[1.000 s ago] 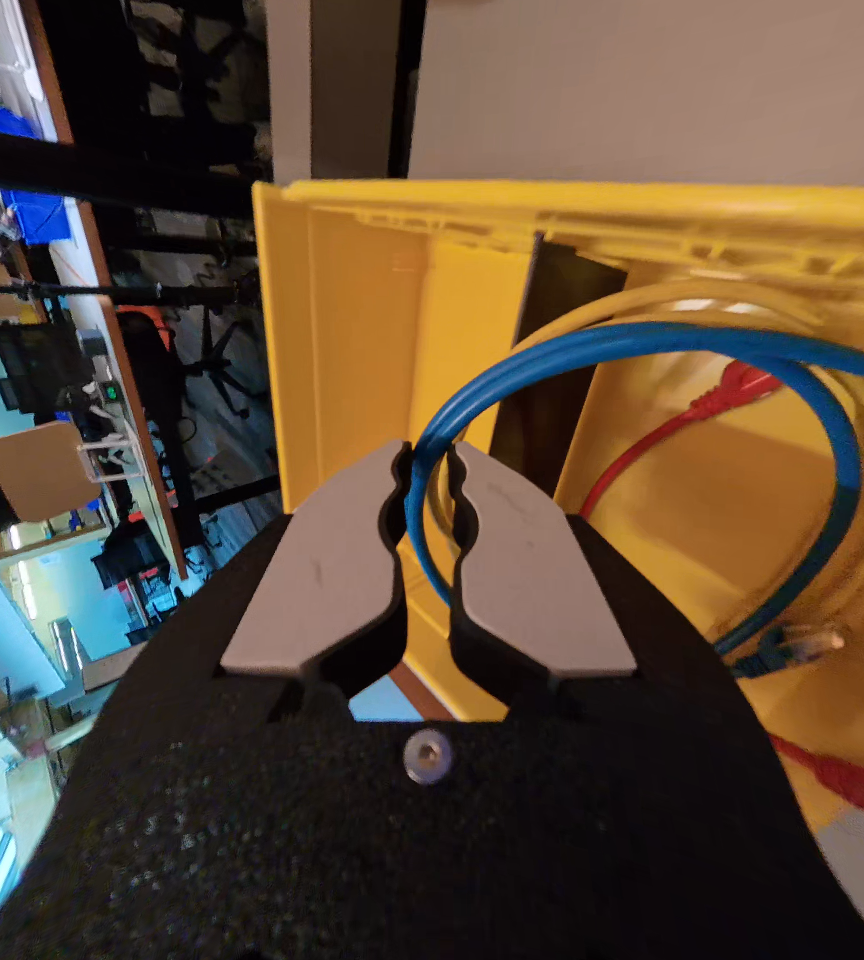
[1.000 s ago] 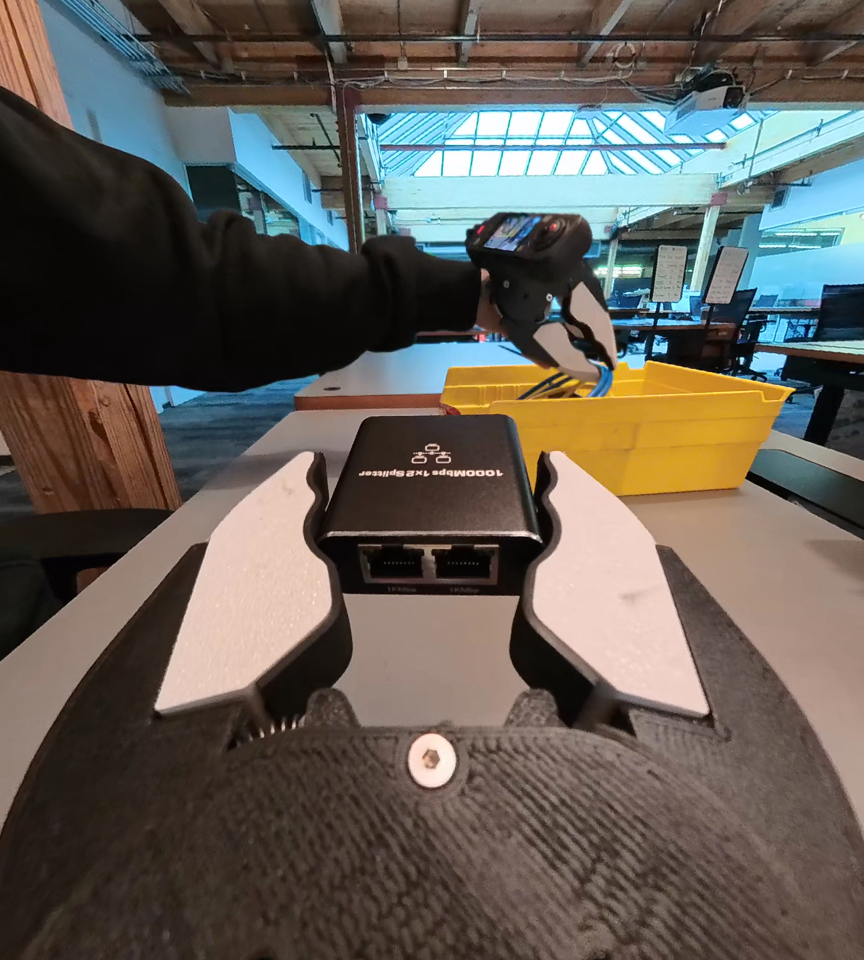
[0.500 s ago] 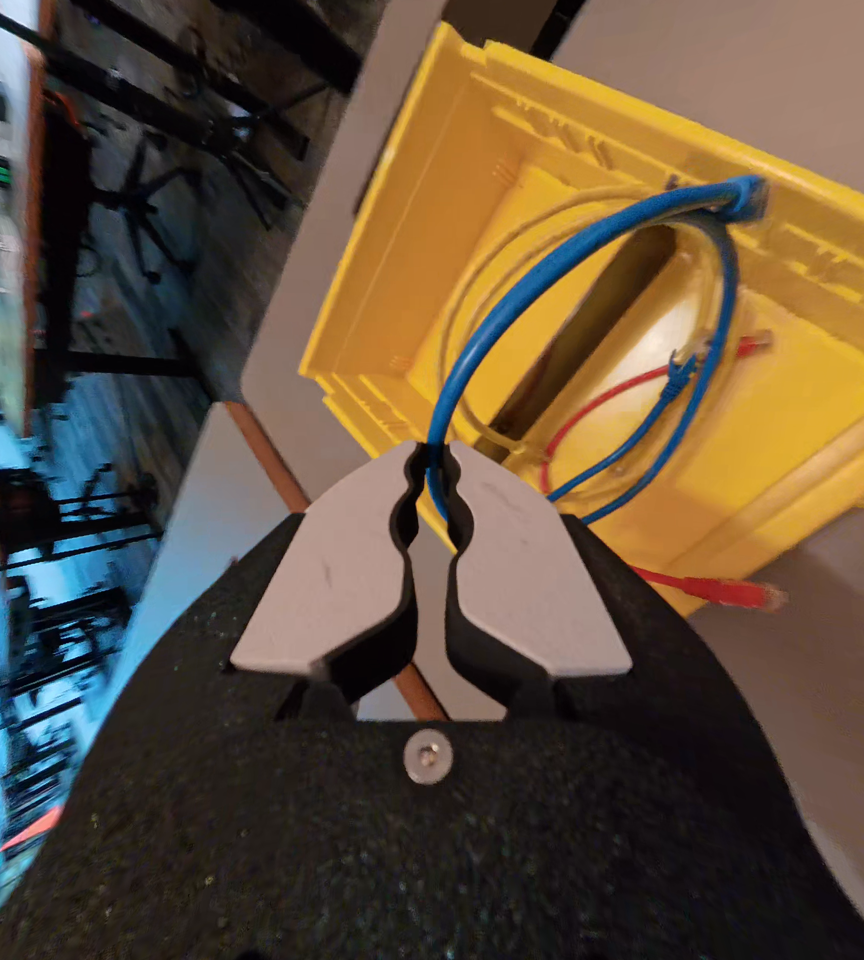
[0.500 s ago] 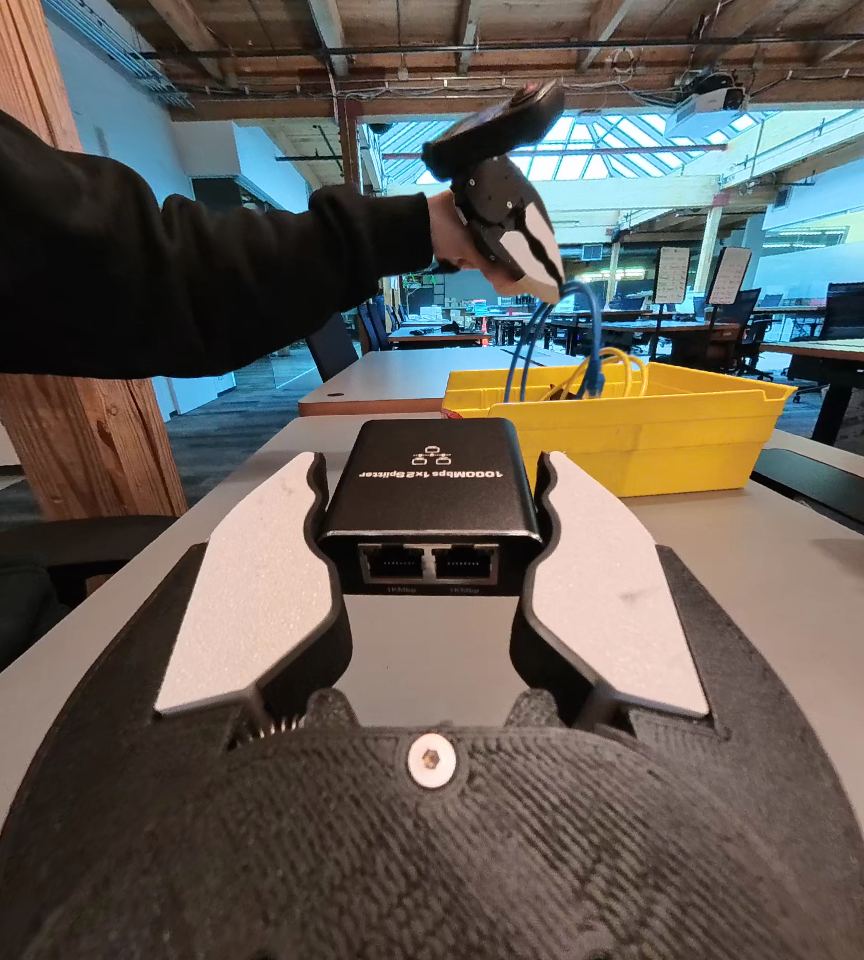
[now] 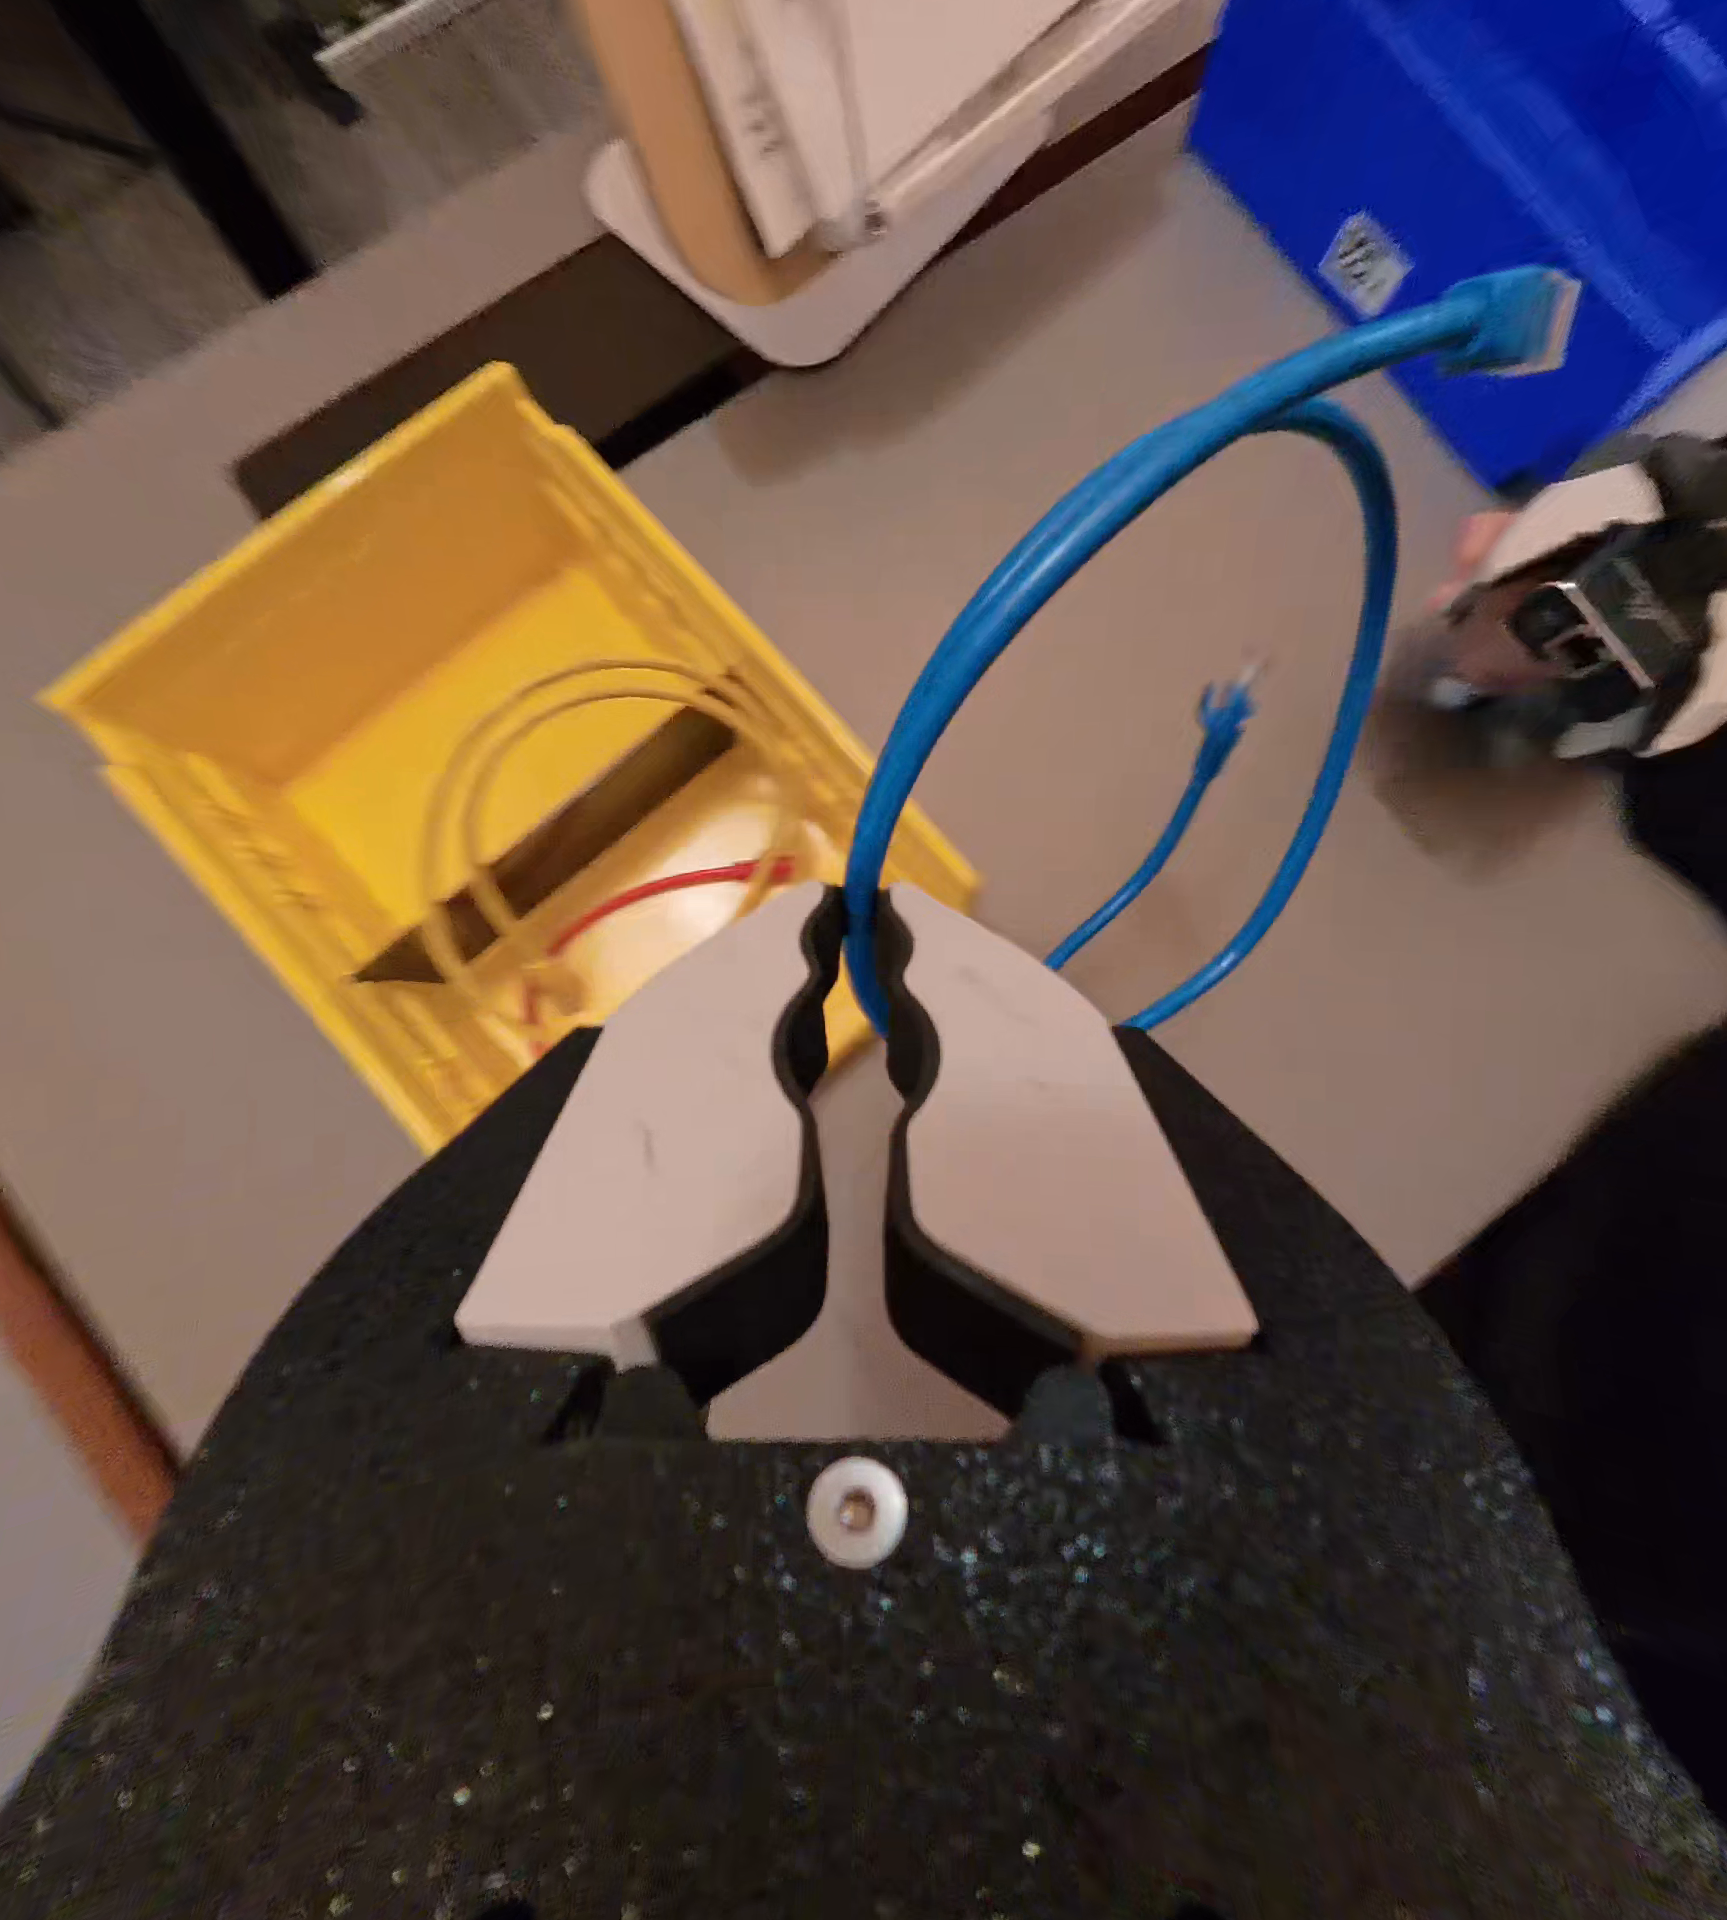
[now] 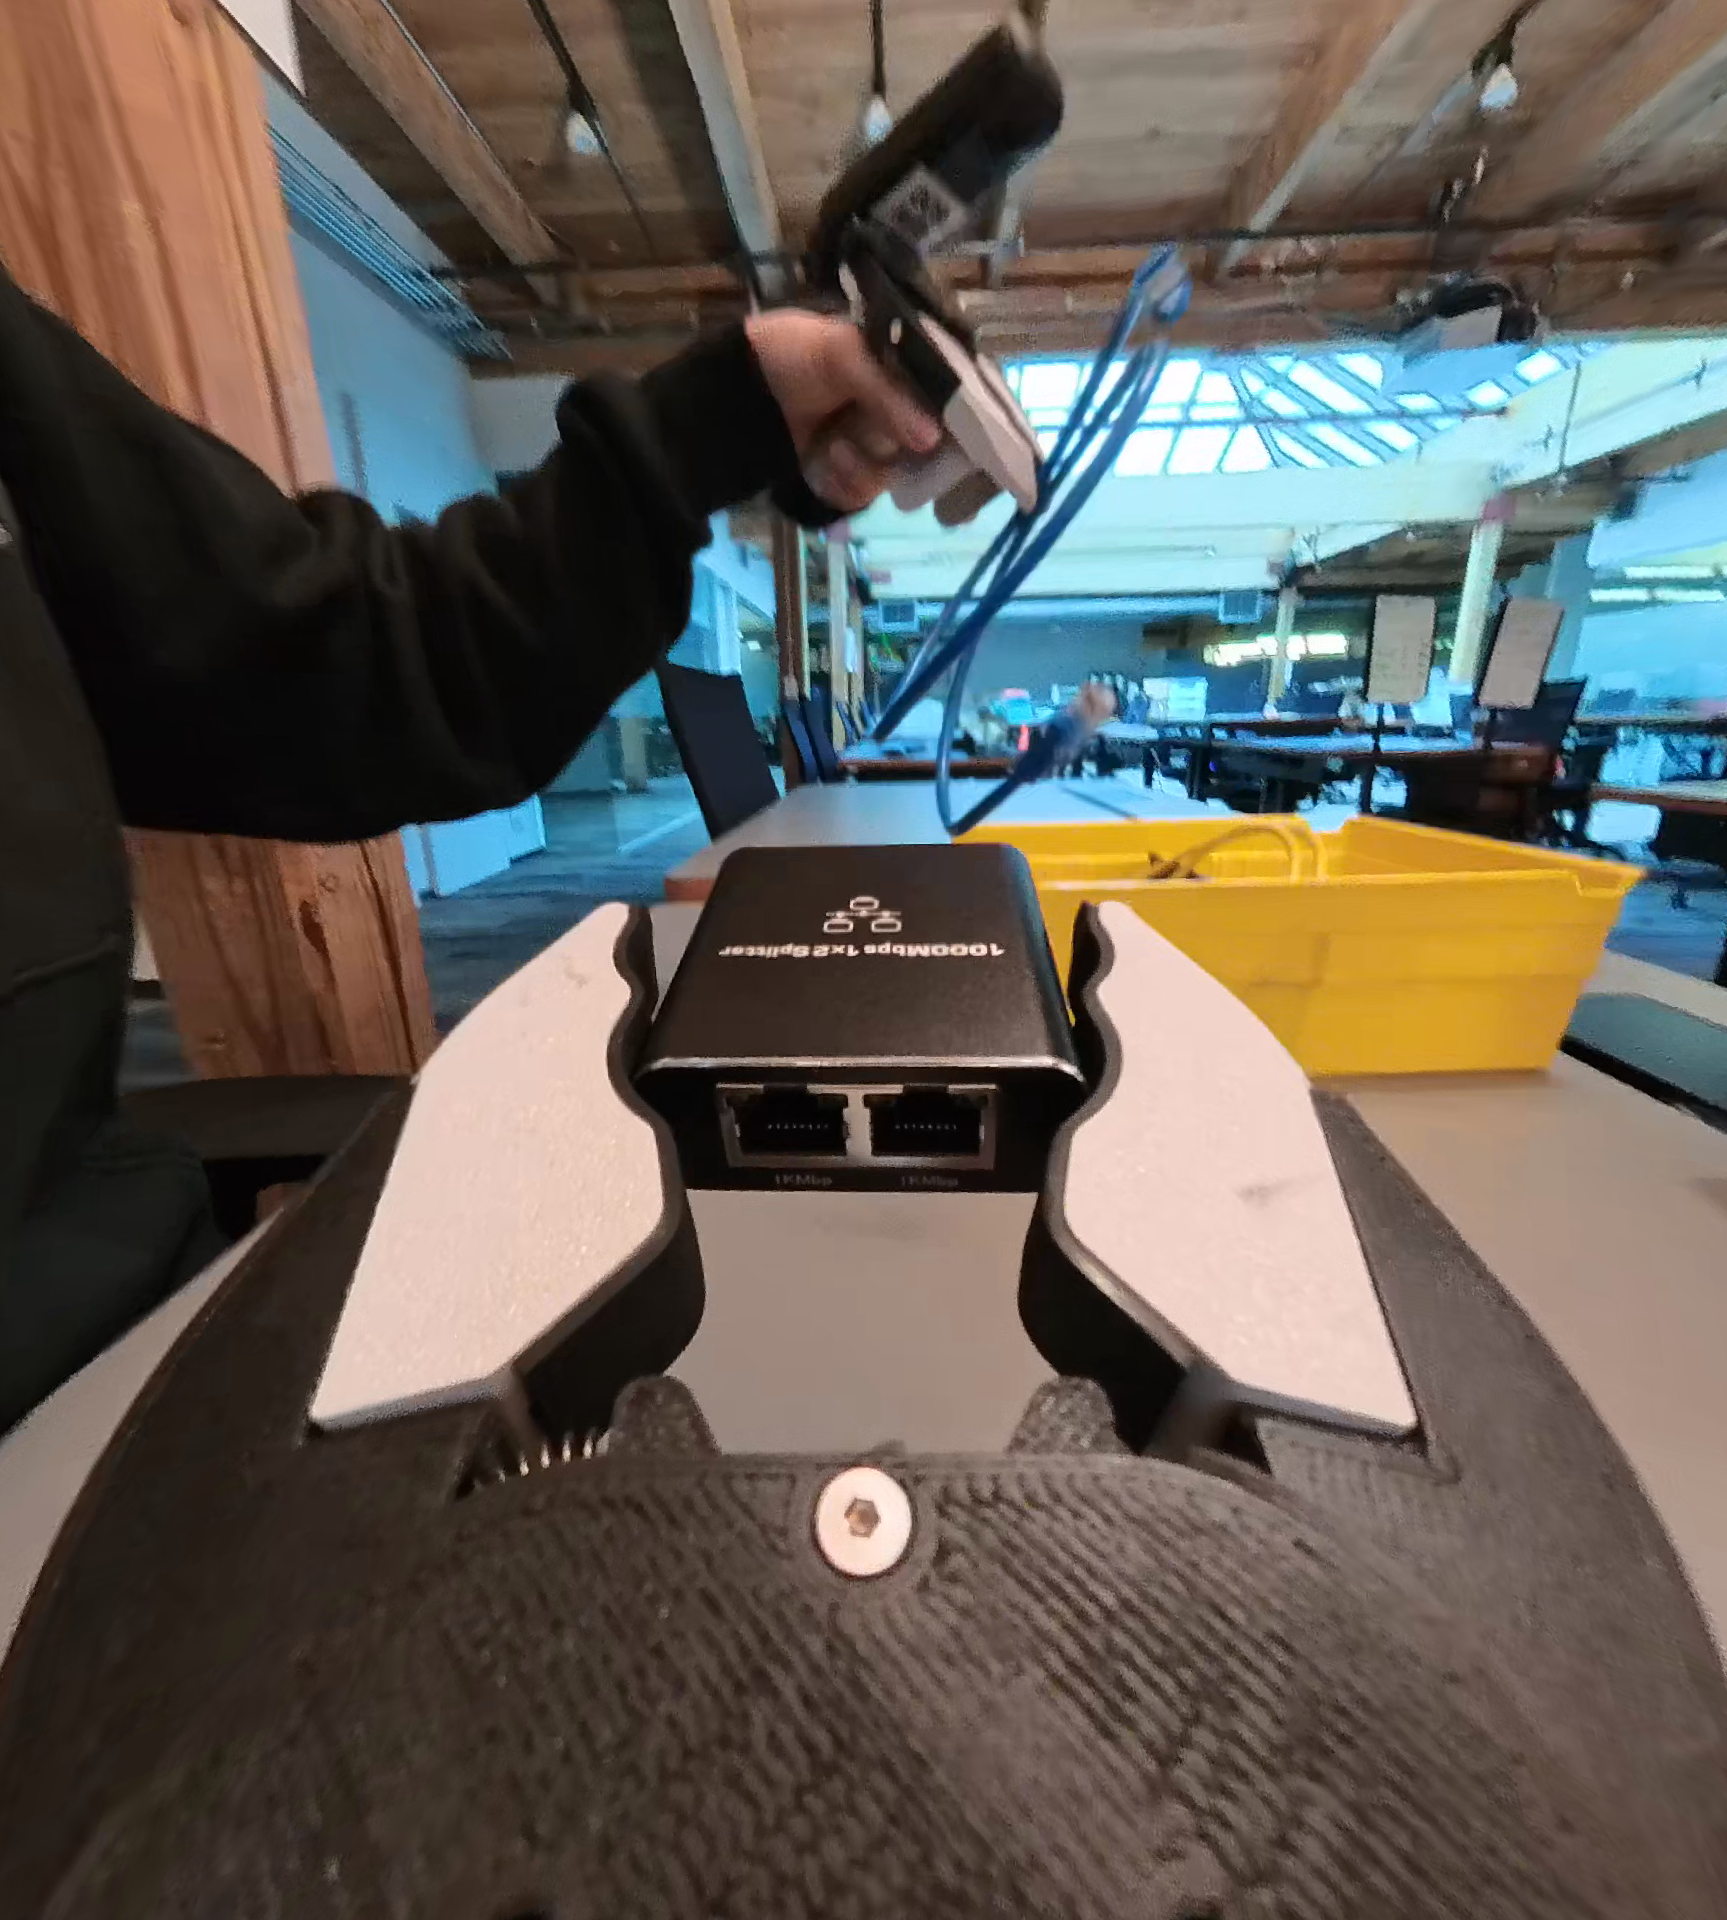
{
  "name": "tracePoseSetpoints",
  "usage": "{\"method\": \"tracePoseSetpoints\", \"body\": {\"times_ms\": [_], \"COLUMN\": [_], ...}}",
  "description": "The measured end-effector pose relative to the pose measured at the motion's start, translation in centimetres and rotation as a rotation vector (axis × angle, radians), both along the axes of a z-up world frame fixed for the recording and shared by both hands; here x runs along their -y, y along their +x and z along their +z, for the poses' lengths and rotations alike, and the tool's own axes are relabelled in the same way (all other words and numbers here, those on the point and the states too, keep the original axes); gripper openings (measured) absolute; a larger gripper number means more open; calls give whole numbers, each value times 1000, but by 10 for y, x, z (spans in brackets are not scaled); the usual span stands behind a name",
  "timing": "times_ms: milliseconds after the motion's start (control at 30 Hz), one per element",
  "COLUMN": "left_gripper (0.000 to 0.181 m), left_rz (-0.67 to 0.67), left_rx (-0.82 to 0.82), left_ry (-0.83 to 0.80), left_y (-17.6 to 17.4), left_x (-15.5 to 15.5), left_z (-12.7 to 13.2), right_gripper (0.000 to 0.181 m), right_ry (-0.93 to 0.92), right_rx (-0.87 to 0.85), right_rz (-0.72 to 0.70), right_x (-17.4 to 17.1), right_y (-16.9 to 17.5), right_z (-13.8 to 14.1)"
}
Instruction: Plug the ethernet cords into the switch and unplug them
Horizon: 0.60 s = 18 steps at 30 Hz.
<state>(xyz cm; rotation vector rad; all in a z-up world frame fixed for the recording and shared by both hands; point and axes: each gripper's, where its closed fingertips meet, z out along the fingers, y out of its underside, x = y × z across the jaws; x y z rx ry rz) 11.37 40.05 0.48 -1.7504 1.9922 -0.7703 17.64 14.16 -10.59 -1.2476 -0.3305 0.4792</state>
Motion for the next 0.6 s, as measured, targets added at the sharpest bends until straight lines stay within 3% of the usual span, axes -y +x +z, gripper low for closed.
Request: {"method": "tracePoseSetpoints", "body": {"times_ms": [167,367,467,600], "left_gripper": [5,5,5,5], "left_rz": [-127,-157,-53,36], "left_rx": [-48,-238,-242,-193], "left_ry": [-255,-421,-416,-328], "left_y": [-17,-33,-25,-16], "left_x": [77,148,154,145], "left_z": [-36,-155,-201,-230], "right_gripper": [77,77,77,77], "right_ry": [165,184,109,41], "right_rx": [-123,-122,-59,-15], "right_rz": [132,130,73,56], "right_x": [35,45,38,37], "right_y": [0,2,4,4], "right_z": [36,39,25,11]}}
